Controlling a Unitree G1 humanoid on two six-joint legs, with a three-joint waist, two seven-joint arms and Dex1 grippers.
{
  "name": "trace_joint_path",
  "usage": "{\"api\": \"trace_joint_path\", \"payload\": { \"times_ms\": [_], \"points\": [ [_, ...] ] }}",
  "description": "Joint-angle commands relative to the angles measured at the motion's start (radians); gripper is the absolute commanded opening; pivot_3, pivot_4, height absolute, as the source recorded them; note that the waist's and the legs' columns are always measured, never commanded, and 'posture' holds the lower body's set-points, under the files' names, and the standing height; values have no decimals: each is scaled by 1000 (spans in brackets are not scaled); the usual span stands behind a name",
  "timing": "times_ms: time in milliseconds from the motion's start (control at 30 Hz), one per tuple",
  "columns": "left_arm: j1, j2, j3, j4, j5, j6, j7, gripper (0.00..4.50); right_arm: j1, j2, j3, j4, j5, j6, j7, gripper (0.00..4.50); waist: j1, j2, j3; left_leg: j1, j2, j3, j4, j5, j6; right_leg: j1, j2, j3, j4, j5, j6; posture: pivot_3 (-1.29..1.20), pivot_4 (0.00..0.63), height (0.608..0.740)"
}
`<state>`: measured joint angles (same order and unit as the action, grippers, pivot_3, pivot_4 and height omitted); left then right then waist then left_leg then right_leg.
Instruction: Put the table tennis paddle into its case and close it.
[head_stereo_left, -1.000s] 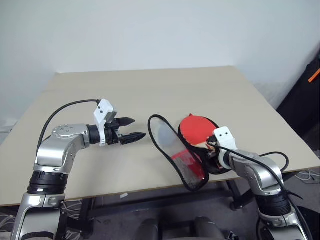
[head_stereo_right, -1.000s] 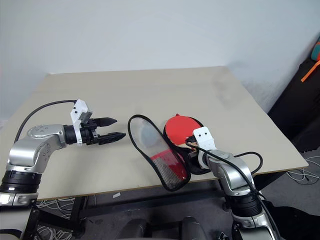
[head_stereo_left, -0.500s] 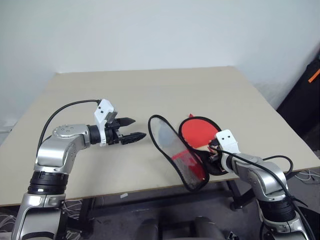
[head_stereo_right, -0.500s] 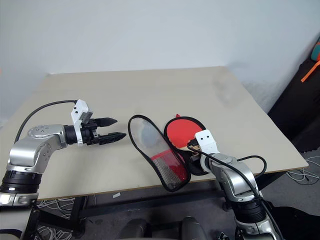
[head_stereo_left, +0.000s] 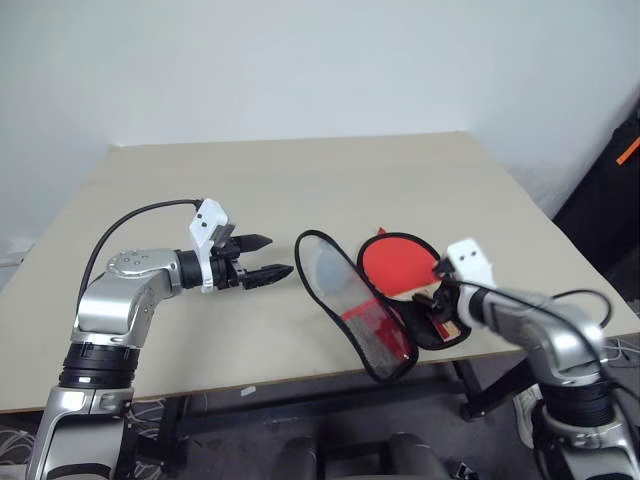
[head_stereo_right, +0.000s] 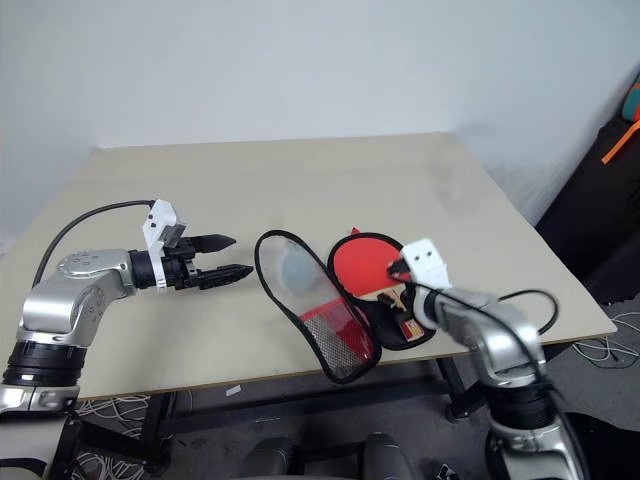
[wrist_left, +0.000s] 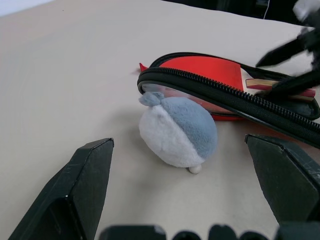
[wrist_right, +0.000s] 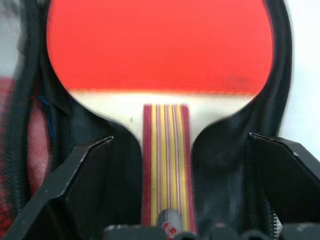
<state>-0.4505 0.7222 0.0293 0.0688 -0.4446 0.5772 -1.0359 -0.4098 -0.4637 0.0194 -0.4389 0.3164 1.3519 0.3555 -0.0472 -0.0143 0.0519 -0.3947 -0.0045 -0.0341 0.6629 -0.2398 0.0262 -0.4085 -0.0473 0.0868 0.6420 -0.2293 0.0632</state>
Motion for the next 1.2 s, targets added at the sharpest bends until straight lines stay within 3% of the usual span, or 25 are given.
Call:
{"api": "trace_joint_path", "payload": {
  "times_ms": [33,200,400,667,767,1033,1200],
  "points": [
    [10,7,31,-21,0,-22,7,4500,-121,-116,-149,-97,106,-17,134,4480,0,0,0,0,0,0,0,0,0,0,0,0,0,0,0,0,0,740],
    [16,-9,36,-24,16,-50,47,4500,-204,-281,-183,-14,95,-120,194,4480,0,-2,0,0,1,-1,0,0,0,1,0,-2,-1,0,0,0,0,740],
    [18,-85,-6,-68,31,-64,104,4500,-344,-333,-227,35,102,-126,177,4480,1,-1,0,0,0,1,0,0,0,0,-1,0,-1,0,0,0,0,740],
    [-41,-222,-102,-80,75,-73,162,4500,-369,-354,-263,70,85,-141,133,4480,1,-2,0,0,-1,2,2,0,0,1,-2,1,-1,0,0,0,0,740],
    [-71,-274,-121,-67,80,-77,174,3849,-363,-344,-280,63,84,-128,108,4500,2,-2,0,-1,-1,1,2,0,0,1,-2,1,-1,0,0,0,0,740],
    [-225,-405,-201,99,153,-204,165,1064,-350,-308,-320,94,60,-132,19,4500,3,-2,0,-1,-2,2,2,0,0,1,-1,1,-1,0,0,0,0,740],
    [-328,-424,-203,210,201,-310,136,1064,-350,-299,-294,119,60,-160,7,4500,0,-1,0,-1,-3,2,2,0,0,1,-2,2,-1,1,0,0,0,740]
  ]
}}
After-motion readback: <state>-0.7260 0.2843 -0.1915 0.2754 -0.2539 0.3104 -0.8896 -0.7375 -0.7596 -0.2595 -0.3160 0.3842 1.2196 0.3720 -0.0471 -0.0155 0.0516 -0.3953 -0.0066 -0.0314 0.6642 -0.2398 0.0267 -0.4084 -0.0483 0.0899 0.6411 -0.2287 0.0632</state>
